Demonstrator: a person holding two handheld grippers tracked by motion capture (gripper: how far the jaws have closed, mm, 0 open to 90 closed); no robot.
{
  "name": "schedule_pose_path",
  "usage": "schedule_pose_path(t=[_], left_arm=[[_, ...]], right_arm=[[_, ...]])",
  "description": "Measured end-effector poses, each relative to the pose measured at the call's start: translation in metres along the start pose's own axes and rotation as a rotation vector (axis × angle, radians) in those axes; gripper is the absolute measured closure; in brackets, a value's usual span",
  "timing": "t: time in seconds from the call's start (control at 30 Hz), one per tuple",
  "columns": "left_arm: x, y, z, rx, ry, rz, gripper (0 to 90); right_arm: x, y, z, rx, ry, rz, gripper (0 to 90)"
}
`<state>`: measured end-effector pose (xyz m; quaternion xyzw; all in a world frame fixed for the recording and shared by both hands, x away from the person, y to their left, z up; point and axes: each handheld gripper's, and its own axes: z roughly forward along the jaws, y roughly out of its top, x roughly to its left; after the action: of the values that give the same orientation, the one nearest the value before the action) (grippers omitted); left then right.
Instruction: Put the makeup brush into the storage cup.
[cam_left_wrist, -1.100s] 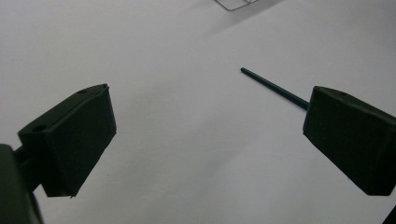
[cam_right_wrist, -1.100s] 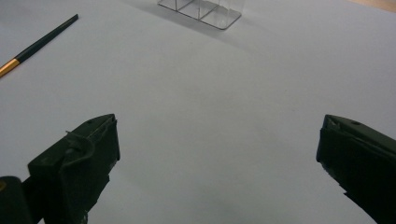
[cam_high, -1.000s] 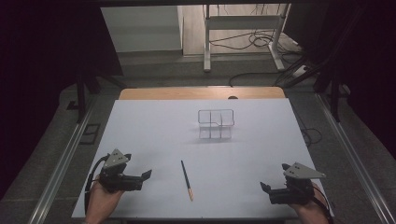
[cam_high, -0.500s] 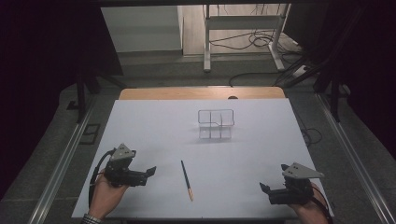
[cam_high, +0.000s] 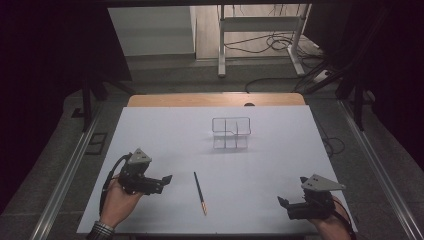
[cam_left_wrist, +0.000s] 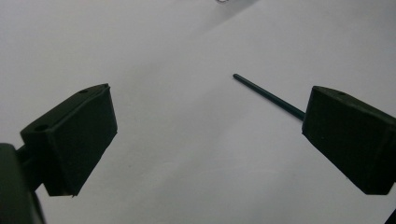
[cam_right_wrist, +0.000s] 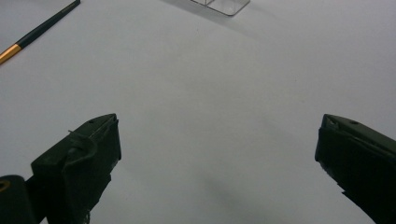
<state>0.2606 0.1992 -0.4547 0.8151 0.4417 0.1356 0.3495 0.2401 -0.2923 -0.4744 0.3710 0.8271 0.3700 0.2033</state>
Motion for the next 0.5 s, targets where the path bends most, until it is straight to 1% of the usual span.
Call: schedule_pose_path(t=[0.23, 0.27, 0.5], left_arm=[[-0.004, 0.009, 0.006, 0.034, -0.014, 0.013, 3.8], [-0.005, 0.011, 0.007, 0.04, -0.013, 0.022, 3.7], [-0.008, 0.02, 0.012, 0.059, -0.021, 0.043, 4.0]], right_arm=[[0.0, 0.0, 0.001, 0.002, 0.005, 0.003, 0.4], [0.0, 0.0, 0.001, 0.002, 0.005, 0.003, 0.4], [0.0, 0.0, 0.001, 0.01, 0.012, 0.01, 0.6]])
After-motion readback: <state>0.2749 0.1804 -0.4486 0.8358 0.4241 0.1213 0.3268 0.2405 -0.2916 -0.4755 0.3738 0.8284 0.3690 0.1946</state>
